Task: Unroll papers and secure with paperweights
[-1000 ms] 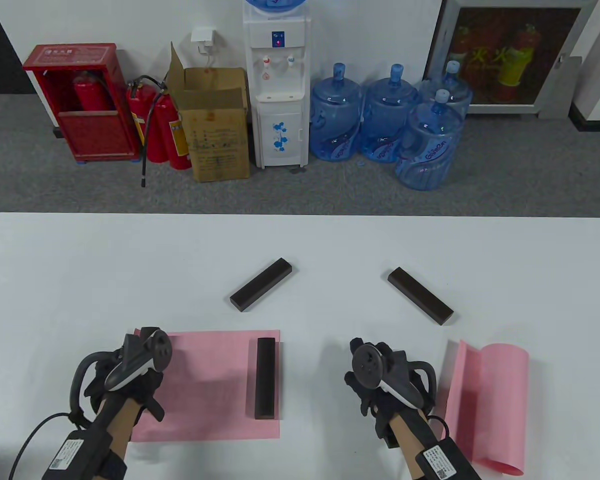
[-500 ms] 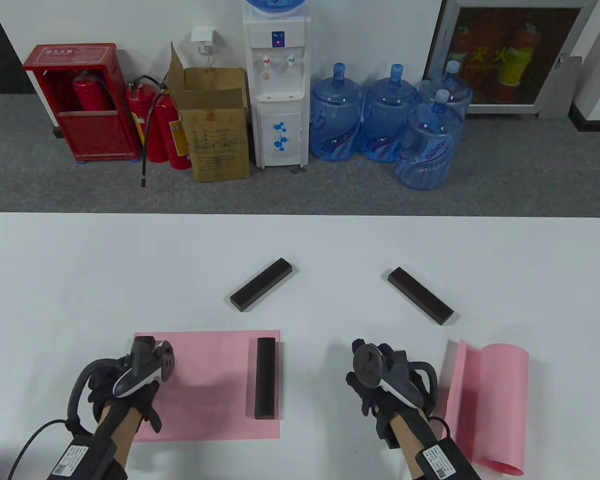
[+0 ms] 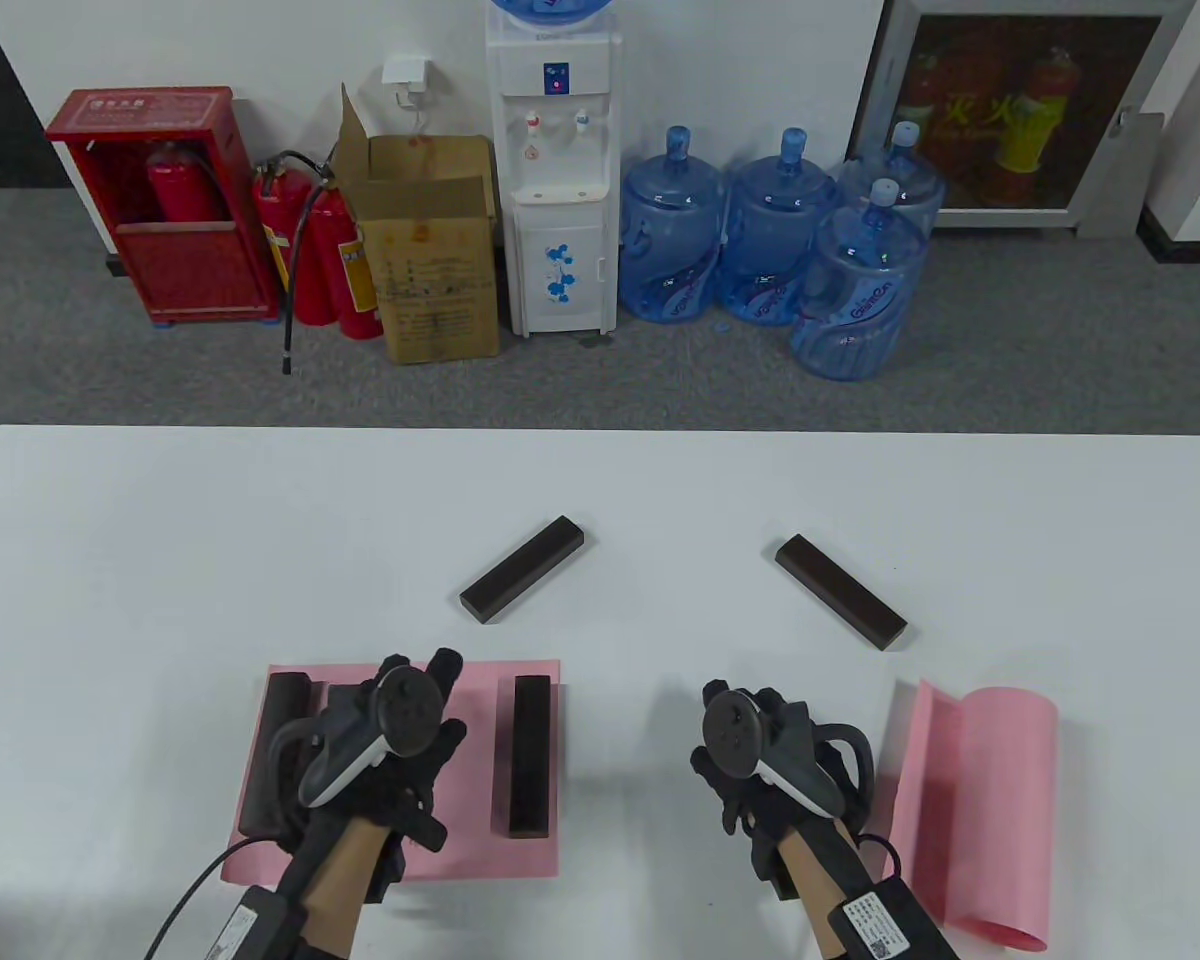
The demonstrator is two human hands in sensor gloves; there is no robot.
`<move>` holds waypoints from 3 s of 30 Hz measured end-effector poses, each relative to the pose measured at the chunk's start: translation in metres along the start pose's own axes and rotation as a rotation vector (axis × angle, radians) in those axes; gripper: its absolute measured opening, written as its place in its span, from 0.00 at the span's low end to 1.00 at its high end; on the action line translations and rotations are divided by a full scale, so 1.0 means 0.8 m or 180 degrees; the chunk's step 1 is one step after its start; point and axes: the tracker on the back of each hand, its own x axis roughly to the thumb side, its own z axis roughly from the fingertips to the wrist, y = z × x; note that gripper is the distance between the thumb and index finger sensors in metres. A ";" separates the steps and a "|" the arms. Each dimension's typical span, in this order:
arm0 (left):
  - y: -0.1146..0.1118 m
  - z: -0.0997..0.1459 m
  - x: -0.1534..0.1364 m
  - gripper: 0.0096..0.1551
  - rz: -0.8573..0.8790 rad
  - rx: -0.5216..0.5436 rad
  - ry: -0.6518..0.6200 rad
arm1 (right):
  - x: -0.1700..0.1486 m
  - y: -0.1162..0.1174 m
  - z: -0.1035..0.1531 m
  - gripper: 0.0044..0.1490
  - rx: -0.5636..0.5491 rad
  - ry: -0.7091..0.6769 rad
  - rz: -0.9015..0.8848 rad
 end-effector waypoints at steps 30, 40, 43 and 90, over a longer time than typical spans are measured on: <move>-0.021 0.006 -0.012 0.43 0.0234 0.0105 -0.0261 | -0.218 -0.110 0.022 0.46 0.0853 0.2212 0.0425; -0.025 0.004 -0.014 0.44 0.0285 0.0032 -0.0237 | -0.280 -0.060 0.054 0.69 0.1330 0.2624 0.0306; -0.026 0.003 -0.013 0.44 0.0326 0.0022 -0.0242 | -0.274 -0.047 0.051 0.72 0.1402 0.2503 0.0042; -0.001 0.010 0.137 0.44 0.0152 -0.0447 -0.0741 | -0.049 0.000 -0.039 0.64 0.0782 0.1198 -0.2107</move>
